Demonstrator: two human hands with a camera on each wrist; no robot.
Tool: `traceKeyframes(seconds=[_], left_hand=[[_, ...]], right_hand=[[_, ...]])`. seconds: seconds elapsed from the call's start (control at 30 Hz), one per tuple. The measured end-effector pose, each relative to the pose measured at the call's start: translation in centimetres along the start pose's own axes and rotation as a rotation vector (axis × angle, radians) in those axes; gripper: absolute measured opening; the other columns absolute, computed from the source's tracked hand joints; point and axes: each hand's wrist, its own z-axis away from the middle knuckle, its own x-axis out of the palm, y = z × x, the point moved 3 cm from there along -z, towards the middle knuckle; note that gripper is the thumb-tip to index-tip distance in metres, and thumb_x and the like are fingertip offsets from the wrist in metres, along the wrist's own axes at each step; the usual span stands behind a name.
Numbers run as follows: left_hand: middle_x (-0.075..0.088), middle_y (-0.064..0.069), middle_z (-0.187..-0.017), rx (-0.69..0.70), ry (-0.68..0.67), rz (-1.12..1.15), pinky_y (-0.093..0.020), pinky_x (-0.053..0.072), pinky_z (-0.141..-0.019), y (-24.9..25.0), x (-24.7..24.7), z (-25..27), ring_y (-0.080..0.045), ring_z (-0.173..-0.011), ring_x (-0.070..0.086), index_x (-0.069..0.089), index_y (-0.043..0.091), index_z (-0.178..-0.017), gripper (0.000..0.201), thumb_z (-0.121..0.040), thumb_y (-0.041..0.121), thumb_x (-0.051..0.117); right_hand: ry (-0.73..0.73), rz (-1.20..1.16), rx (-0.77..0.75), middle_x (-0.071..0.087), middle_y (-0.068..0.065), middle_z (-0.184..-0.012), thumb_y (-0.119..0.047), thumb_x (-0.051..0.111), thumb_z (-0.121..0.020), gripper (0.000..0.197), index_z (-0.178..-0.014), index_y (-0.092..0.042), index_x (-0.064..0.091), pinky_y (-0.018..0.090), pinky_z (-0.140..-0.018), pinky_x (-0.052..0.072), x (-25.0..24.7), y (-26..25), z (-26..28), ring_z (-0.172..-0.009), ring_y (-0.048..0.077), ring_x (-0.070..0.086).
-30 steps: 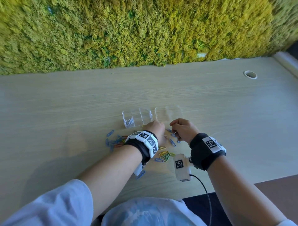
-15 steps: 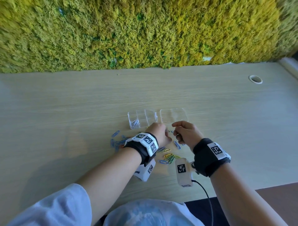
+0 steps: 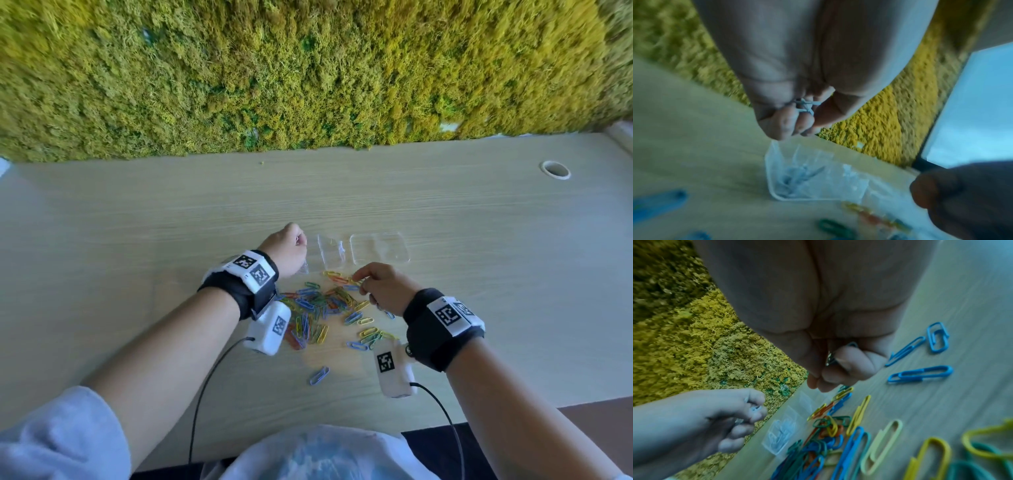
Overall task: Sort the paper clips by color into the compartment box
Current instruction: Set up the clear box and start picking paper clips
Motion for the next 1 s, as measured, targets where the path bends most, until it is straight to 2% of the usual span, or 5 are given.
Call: traceKeyframes(seconds=[0.13, 0.23, 0.53, 0.8, 1.0], left_hand=[[0.055, -0.006, -0.118, 0.043, -0.022, -0.277, -0.027, 0.044, -0.074, -0.3, 0.1, 0.3, -0.02, -0.094, 0.056, 0.056, 0.014, -0.107, 0.024, -0.091, 0.003, 0.041], [0.05, -0.007, -0.125, 0.07, -0.025, -0.364, -0.029, 0.043, -0.085, -0.2, 0.6, 0.5, -0.023, -0.107, 0.053, 0.059, 0.012, -0.112, 0.034, -0.088, -0.004, 0.042], [0.06, -0.006, -0.12, 0.178, 0.093, -0.256, -0.03, 0.05, -0.088, -0.1, 0.2, 0.9, -0.022, -0.103, 0.059, 0.052, 0.019, -0.13, 0.057, -0.083, -0.012, 0.047], [0.061, 0.001, -0.095, 0.135, 0.186, -0.127, -0.028, 0.048, -0.079, -2.1, -0.9, 1.8, -0.017, -0.083, 0.056, 0.06, 0.018, -0.12, 0.047, -0.081, -0.007, 0.048], [0.059, 0.003, -0.087, 0.096, 0.221, -0.103, -0.025, 0.043, -0.073, -4.0, -1.1, 2.4, -0.016, -0.079, 0.054, 0.062, 0.019, -0.113, 0.035, -0.086, 0.001, 0.049]], right_hand=[[-0.021, 0.064, -0.041, 0.054, -0.002, -0.074, 0.003, 0.032, -0.092, 0.032, -0.096, -0.018, 0.056, 0.017, -0.037, 0.03, 0.4, -0.6, 0.4, -0.051, 0.013, 0.039], [-0.006, 0.077, -0.078, 0.054, -0.002, -0.074, 0.004, 0.033, -0.091, 0.033, -0.099, -0.017, 0.057, 0.013, -0.033, 0.029, 0.4, -0.7, 0.7, -0.05, 0.013, 0.038], [-0.008, 0.185, -0.144, 0.05, -0.005, -0.07, -0.006, 0.047, -0.092, 0.024, -0.103, -0.021, 0.062, 0.026, -0.058, 0.044, 1.0, -1.2, 0.5, -0.06, 0.014, 0.047], [0.065, 0.571, -0.282, 0.064, 0.004, -0.117, -0.011, 0.039, -0.094, 0.035, -0.116, -0.023, 0.063, 0.023, -0.077, 0.049, 2.4, -6.8, -0.8, -0.101, 0.021, 0.063], [0.013, 0.839, -0.379, 0.059, 0.005, -0.126, -0.005, 0.047, -0.092, 0.037, -0.124, -0.019, 0.057, 0.032, -0.086, 0.054, 5.2, -11.4, -2.0, -0.108, 0.023, 0.061]])
